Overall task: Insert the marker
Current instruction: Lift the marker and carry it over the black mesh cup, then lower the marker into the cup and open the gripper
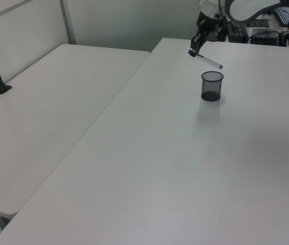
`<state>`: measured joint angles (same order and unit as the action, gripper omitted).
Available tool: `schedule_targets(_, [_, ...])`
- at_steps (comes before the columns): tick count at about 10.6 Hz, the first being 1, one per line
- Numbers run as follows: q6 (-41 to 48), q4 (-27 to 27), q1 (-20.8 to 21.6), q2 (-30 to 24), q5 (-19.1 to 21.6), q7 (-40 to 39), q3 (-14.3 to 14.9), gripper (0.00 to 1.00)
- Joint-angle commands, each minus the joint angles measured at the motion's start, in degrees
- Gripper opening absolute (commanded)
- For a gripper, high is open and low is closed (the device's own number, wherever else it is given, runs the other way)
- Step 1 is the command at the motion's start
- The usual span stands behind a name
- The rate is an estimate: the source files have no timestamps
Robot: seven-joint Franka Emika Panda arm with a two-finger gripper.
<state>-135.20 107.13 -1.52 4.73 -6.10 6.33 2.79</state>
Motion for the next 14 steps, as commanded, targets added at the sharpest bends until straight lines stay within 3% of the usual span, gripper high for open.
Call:
schedule_targets(1, [-15.23,13.44,-5.67,-7.10,-0.49,-9.29,-0.51,0.02])
schedule_targets(8, [-39.94,18.46,-6.39,1.67,-0.49,-9.76,-0.86,0.02])
schedule_targets(13, [-45.93,21.62,-6.74,3.97,-0.58,-10.37,-0.86,0.03])
schedule_targets(14, [-46.20,21.72,-6.92,3.71,-0.67,-10.37,-0.77,0.08])
